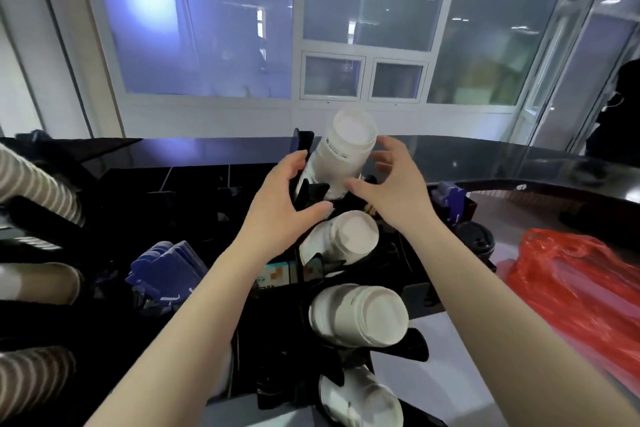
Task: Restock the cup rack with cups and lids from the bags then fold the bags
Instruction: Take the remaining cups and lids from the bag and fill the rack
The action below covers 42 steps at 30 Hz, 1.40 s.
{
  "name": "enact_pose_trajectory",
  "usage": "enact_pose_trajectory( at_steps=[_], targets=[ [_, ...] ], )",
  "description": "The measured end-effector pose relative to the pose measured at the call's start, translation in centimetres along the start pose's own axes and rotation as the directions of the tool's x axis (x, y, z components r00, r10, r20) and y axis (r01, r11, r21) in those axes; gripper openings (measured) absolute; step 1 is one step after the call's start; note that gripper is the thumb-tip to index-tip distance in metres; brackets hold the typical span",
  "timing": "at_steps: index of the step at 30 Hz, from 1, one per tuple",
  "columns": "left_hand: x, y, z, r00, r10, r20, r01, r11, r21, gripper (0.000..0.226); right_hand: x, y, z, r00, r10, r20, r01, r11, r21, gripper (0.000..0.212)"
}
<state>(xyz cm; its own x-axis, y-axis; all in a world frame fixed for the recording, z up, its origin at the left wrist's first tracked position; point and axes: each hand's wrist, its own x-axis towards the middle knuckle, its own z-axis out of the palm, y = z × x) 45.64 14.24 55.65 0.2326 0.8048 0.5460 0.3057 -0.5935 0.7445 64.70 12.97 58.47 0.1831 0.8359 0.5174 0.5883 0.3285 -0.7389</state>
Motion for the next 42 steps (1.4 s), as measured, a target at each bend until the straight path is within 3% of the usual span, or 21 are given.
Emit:
enact_pose_trajectory(
  at_steps=[4, 10, 14, 24, 29, 33, 37, 42],
  targets=[
    [2.2, -2.3, 1.3, 0.996, -0.032, 0.080, 0.032, 0.999, 0.001, 0.081, 2.6, 0.5, 1.3, 0.990, 0.005, 0.142, -0.001, 1.000, -0.026, 0.083],
    [3.1, -4.9, 1.9, 0.980, -0.080, 0.181, 0.101, 0.989, -0.110, 0.103, 4.3, 1.2, 1.6, 0.968, 0.034, 0.248, -0.058, 0.994, 0.088, 0.074],
    [3.6, -5.7, 2.4, 0.982, -0.070, 0.174, 0.094, 0.987, -0.132, 0.104, 4.6, 1.3, 1.9, 0.964, -0.008, 0.267, -0.029, 0.990, 0.135, 0.073],
    [3.8, -7.0, 4.1, 0.998, -0.052, -0.017, 0.051, 0.996, -0.069, 0.098, 3.3, 1.3, 2.6, 0.995, 0.007, 0.101, -0.023, 0.987, 0.156, 0.077],
    [4.3, -7.4, 3.7, 0.999, -0.046, 0.005, 0.046, 0.999, -0.028, 0.098, 3.6, 0.5, 2.1, 1.000, -0.021, 0.018, 0.015, 0.961, 0.275, 0.066],
    [4.0, -7.0, 3.9, 1.000, -0.023, 0.011, 0.023, 1.000, -0.003, 0.081, 3.7, -0.1, 1.3, 0.999, -0.047, 0.013, 0.041, 0.955, 0.293, 0.064],
    [3.3, -6.2, 3.6, 0.999, -0.002, 0.033, 0.003, 1.000, -0.029, 0.080, 3.0, -0.8, 0.1, 0.998, -0.068, -0.001, 0.064, 0.932, 0.358, 0.067],
    [1.8, -3.9, 2.3, 0.997, 0.044, -0.056, -0.042, 0.998, 0.046, 0.086, 0.9, -2.6, -2.7, 0.980, -0.187, -0.073, 0.201, 0.886, 0.419, 0.046]
  ],
)
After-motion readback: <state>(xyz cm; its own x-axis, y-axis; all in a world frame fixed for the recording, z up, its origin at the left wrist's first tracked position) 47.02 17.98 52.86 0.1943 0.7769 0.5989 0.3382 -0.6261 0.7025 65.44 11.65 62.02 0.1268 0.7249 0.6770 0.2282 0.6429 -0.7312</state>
